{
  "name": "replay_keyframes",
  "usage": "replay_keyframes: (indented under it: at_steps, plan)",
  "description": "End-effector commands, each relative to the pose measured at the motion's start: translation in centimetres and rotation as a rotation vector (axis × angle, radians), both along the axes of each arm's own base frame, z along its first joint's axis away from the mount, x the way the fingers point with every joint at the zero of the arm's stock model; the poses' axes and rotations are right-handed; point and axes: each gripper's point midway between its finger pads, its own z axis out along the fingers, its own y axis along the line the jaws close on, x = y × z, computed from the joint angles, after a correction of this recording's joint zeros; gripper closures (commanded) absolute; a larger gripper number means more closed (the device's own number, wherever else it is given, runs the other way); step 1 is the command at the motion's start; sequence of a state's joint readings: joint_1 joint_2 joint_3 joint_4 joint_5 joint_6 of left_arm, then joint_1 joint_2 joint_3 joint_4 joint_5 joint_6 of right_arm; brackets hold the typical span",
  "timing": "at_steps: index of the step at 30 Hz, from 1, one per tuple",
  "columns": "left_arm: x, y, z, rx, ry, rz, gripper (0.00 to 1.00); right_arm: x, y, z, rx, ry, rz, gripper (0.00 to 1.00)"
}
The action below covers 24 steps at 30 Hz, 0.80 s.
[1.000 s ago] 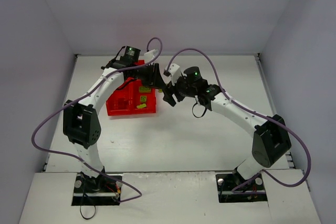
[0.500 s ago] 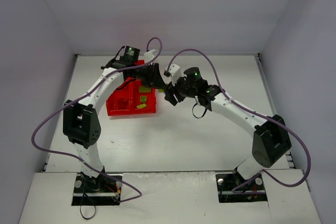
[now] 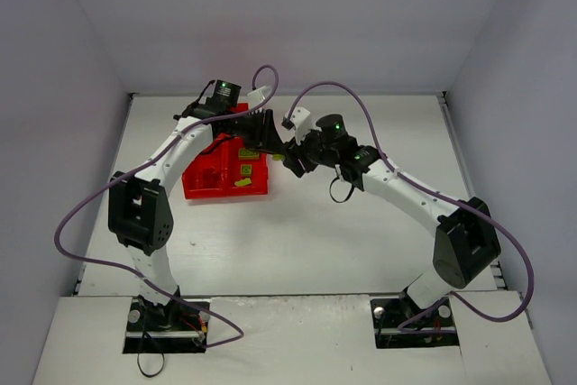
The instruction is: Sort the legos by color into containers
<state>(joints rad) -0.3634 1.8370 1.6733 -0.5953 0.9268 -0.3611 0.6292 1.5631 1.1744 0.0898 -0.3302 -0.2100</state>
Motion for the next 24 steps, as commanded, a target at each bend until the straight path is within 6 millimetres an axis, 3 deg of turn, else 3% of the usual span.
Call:
replay_keyframes:
  at_steps: [1,4,7,12,18,24]
  plan:
    - [0.1,-0.2,2.9,-0.068,-0.069,-0.015,0.87,1.0,0.6,5.6,0.101,-0.136,-0.015,0.5]
    - [0.1,-0.3,2.9,-0.071,-0.064,-0.015,0.87,1.1,0.6,5.9,0.106,-0.139,-0.015,0.55]
    - [0.1,-0.3,2.9,-0.075,-0.064,-0.016,0.87,1.0,0.7,5.8,0.106,-0.136,-0.01,0.67]
    - [0.6,-0.1,3.1,-0.076,-0.069,-0.005,0.87,0.6,0.5,4.8,0.098,-0.116,-0.006,0.99]
    - [2.0,1.9,3.9,-0.083,-0.076,0.05,0.87,-0.4,-0.5,2.6,0.069,-0.076,-0.02,1.0]
    - [3.7,5.1,4.7,-0.08,-0.095,0.127,0.87,-1.2,-1.6,0.8,0.036,-0.046,-0.042,1.0]
